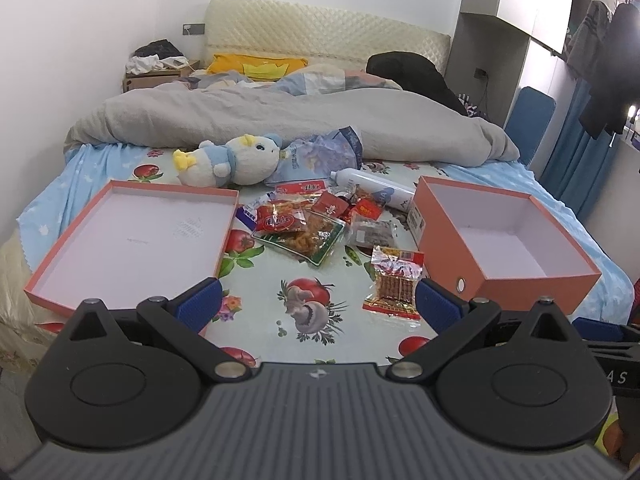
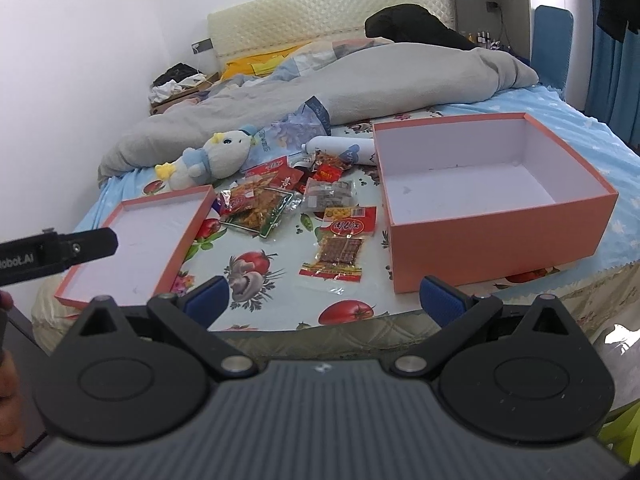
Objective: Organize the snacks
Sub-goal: 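Move both tools toward the pile of snack packets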
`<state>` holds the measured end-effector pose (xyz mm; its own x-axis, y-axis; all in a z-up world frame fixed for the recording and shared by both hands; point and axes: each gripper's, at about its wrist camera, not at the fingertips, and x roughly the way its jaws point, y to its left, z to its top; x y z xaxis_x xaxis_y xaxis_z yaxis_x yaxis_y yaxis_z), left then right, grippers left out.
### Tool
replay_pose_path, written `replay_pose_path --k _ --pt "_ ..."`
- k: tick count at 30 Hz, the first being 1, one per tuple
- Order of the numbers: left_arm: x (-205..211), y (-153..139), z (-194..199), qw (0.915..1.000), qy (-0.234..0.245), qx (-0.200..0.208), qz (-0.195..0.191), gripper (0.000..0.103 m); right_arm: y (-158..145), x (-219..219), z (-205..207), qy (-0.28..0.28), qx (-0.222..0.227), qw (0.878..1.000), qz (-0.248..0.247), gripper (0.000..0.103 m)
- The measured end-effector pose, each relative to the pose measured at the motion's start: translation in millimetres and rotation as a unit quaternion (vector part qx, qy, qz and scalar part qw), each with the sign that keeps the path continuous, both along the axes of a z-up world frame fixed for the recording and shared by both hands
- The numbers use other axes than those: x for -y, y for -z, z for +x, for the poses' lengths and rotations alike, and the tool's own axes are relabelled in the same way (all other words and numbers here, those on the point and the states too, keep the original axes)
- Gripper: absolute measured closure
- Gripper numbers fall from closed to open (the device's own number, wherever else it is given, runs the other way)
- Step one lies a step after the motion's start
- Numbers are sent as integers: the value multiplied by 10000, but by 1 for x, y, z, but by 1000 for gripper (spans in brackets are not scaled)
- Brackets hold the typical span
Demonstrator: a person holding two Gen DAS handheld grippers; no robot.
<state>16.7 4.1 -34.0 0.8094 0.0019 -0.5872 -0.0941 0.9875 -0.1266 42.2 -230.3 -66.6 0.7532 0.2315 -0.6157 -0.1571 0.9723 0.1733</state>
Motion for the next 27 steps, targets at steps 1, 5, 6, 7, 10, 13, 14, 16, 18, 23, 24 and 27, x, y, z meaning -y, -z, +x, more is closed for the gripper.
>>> replay_pose_path --k 1,5,6,7,10,13,14,16,18,23,24,27 --pt "2 2 -2 10000 0 -6 10 0 0 0 0 -9 -5 10000 -12 0" --pt "1 6 2 10000 -19 -34 -32 0 2 -1 2 -31 -43 10000 -42 0" --pt "0 7 3 10000 -20 -46 -42 0 2 -1 2 -26 -39 10000 -41 0" --pt "1 8 3 10000 -17 -58 -49 0 2 -1 2 -20 -39 10000 -49 0" --pt "1 10 5 10000 -7 -69 -43 0 3 -1 2 -6 -36 10000 -46 0" --pt "0 10 5 10000 -13 -51 -53 0 3 1 3 -17 -51 10000 -40 0" --pt "0 11 5 10000 -14 -50 -56 0 3 1 3 -27 -51 10000 -59 0" --pt "1 11 5 10000 -12 -60 -52 0 3 0 3 -25 -40 9999 -93 0" --pt "1 11 5 10000 -5 -62 -50 0 3 0 2 -35 -44 10000 -60 0" --pt "0 13 6 10000 23 -67 -41 0 4 -1 3 -39 -61 10000 -53 0" --pt "1 14 7 10000 33 -63 -38 0 4 -1 3 -31 -75 9999 -63 0" --pt "2 14 7 10000 44 -79 -37 0 4 -1 3 -26 -78 10000 -55 0"
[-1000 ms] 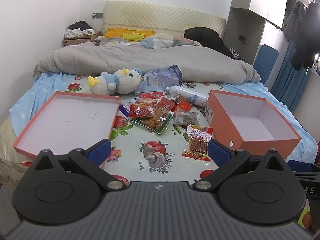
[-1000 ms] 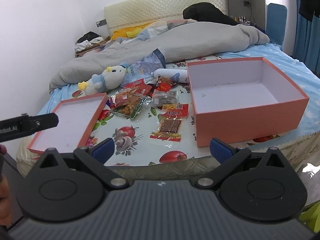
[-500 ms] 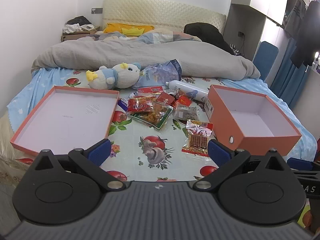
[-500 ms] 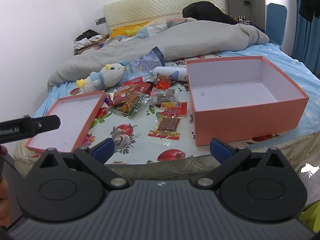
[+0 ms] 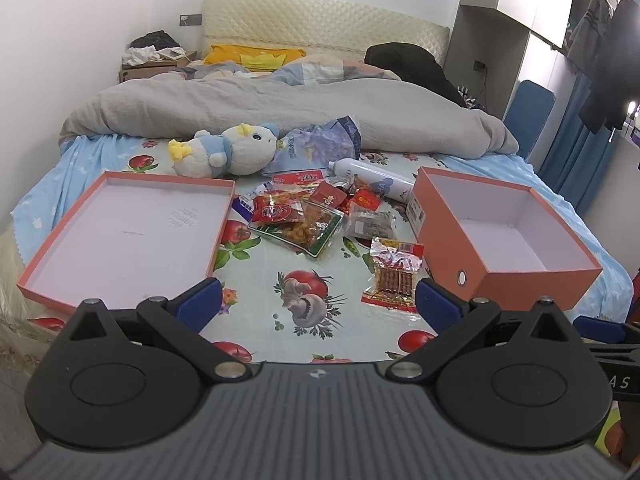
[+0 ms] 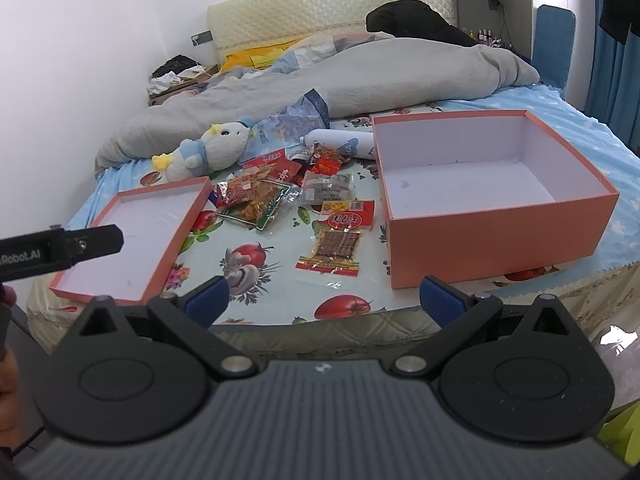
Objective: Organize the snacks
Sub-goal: 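Move both tools toward the pile of snack packets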
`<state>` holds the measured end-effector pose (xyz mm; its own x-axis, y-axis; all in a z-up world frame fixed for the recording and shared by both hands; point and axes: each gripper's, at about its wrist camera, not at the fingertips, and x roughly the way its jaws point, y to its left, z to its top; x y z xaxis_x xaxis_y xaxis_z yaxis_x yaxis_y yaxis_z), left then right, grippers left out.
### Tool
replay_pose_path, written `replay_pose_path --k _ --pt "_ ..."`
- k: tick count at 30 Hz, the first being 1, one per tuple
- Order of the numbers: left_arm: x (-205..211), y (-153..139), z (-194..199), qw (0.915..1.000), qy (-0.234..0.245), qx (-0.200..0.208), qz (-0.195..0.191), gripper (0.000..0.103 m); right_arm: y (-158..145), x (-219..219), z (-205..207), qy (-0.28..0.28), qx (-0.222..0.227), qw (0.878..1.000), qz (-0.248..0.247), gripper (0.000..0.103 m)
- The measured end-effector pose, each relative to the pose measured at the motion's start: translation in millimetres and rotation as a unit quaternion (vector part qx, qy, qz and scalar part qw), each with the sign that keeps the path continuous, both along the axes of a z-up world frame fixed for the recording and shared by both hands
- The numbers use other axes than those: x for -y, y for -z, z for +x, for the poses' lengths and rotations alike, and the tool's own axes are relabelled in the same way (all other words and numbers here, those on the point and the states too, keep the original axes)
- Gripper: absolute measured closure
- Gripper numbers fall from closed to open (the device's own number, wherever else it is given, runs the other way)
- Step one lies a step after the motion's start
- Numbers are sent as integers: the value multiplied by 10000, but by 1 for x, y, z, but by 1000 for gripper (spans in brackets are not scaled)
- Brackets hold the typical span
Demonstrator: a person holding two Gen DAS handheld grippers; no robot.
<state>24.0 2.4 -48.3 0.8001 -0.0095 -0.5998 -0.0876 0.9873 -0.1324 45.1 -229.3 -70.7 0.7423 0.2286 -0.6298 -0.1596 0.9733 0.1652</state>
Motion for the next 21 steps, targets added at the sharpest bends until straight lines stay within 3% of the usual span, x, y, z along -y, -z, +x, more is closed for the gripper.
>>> replay_pose_path --k 13,18,21 --pt "6 9 11 9999 106 -86 -31 0 9 1 -1 -5 0 9999 107 0" --pt "3 16 17 9998 68 -174 -51 0 17 -1 0 240 2 9994 -256 0" --pt "0 22 21 9997 51 -241 -94 0 21 5 3 243 -118 9996 -30 0"
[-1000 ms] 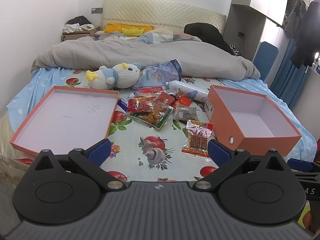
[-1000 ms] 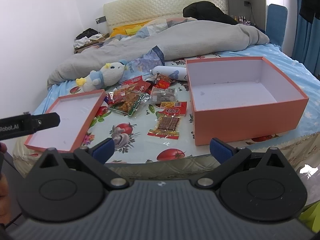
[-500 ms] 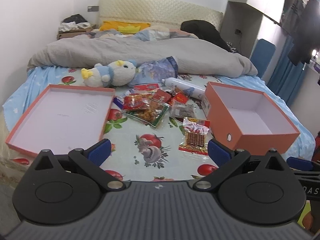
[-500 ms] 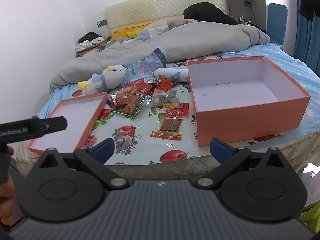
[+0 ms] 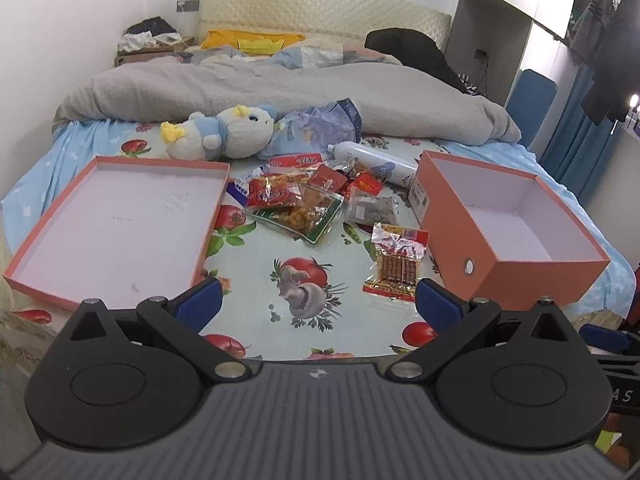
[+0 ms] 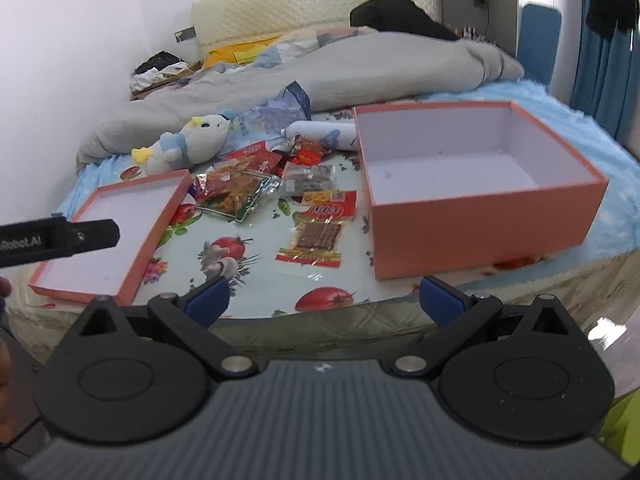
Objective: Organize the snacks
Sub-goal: 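Move both tools toward the pile of snack packets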
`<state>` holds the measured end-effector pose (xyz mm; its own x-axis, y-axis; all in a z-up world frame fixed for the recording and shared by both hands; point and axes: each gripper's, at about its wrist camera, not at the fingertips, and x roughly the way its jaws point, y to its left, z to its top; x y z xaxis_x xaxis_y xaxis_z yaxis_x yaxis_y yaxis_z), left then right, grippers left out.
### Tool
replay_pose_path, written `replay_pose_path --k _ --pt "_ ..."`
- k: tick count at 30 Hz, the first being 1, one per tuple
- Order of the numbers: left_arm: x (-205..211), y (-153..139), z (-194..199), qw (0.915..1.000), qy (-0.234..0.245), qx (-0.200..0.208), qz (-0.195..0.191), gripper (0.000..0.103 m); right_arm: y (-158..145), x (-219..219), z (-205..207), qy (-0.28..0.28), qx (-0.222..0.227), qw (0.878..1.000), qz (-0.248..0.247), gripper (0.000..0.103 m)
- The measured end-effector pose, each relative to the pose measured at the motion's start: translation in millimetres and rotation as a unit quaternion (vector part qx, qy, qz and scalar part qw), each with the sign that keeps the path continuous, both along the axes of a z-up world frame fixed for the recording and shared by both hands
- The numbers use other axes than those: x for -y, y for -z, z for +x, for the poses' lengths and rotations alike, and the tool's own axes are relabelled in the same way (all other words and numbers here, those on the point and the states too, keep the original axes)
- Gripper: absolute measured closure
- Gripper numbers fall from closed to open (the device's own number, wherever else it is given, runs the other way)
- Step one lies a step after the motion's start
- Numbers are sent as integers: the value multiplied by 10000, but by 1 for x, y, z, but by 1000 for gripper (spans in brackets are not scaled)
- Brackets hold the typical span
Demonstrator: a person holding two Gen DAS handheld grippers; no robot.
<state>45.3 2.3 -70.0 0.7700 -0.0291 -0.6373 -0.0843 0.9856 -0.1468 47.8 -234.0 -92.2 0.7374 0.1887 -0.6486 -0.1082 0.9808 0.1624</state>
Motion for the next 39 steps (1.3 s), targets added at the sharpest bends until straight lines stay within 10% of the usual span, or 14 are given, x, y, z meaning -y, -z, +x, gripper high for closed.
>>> replay_pose_path --k 39 --pt "-44 83 144 9966 20 -823 80 0 75 -55 77 -667 -424 9968 -89 18"
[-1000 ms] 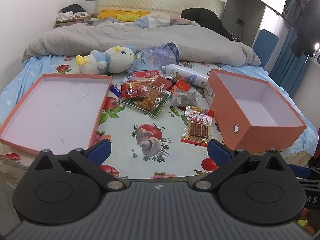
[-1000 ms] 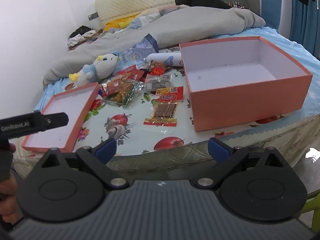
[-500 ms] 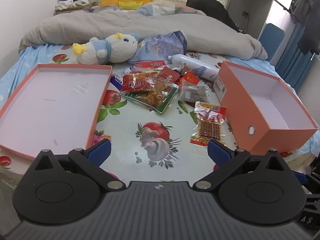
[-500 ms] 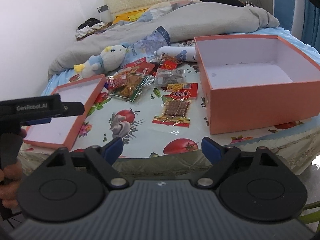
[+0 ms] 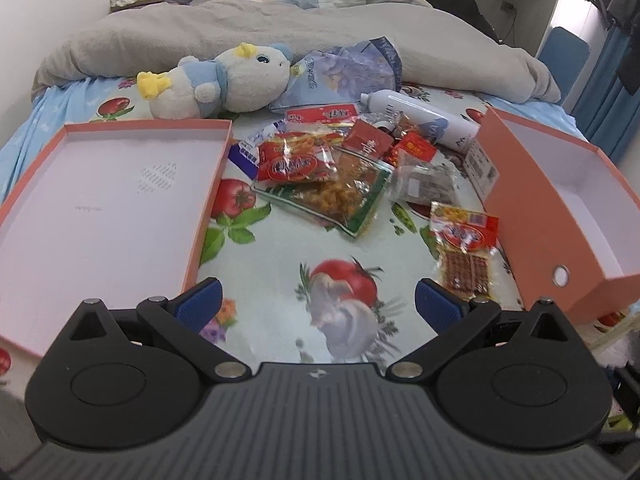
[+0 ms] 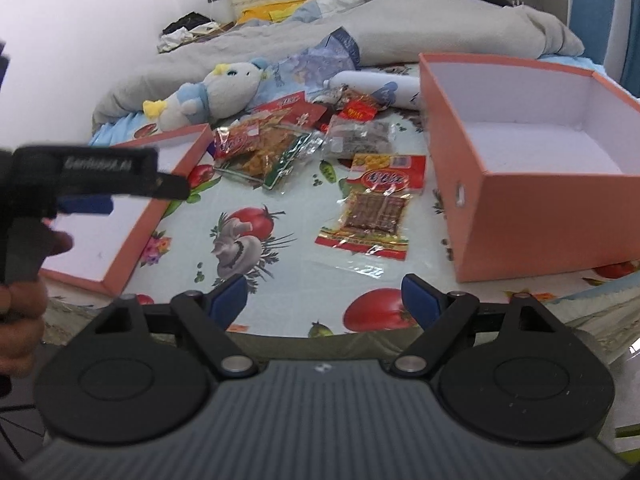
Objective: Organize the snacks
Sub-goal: 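Move both tools toward the pile of snack packets, then lower the right gripper onto the red sausage packet and close it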
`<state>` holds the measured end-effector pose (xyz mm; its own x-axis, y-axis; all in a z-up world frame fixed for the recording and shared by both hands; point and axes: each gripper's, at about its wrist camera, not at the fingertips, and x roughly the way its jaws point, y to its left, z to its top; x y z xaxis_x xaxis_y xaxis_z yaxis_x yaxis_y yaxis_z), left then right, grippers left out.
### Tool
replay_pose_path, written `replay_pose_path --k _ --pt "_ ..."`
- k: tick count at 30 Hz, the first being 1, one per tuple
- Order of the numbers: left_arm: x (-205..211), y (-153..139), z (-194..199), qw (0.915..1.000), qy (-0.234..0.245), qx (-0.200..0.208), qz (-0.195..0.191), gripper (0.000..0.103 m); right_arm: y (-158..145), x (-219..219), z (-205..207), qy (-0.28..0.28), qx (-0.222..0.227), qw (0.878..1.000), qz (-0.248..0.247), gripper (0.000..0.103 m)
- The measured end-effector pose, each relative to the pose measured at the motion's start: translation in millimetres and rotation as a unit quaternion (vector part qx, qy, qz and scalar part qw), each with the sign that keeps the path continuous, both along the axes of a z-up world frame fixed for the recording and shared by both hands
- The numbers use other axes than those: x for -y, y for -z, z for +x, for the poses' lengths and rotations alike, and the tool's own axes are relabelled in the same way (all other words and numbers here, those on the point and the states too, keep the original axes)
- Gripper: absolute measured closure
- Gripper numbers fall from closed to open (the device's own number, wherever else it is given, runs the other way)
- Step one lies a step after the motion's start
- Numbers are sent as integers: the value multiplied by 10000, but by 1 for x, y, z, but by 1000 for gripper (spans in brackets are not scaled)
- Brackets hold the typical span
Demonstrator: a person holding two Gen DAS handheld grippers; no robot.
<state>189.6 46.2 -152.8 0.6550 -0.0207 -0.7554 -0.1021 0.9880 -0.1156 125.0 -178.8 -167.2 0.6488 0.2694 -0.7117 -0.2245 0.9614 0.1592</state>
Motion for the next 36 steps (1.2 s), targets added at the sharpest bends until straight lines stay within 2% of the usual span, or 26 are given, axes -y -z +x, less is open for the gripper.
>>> replay_pose_path --k 11,15,20,25,28,32,36 --pt "-18 28 64 9995 -94 -91 -291 0 24 -19 43 101 82 9994 -308 18" --pt "-25 34 85 9995 -114 44 -307 0 33 -23 61 190 106 9988 -446 18" --pt "-32 44 118 9984 108 96 -541 0 46 -27 84 425 148 9963 -738 17" --pt "-31 55 147 9990 261 132 -339 0 57 -37 100 497 249 9934 -1007 17" --pt "-34 62 160 9993 240 199 -199 0 62 -39 110 609 153 9920 -1098 17" --pt "-46 71 174 9987 197 173 -432 0 70 -44 115 806 209 9871 -1368 17" --pt "-49 76 182 9983 308 223 -433 0 76 -44 119 937 278 9841 -1484 17"
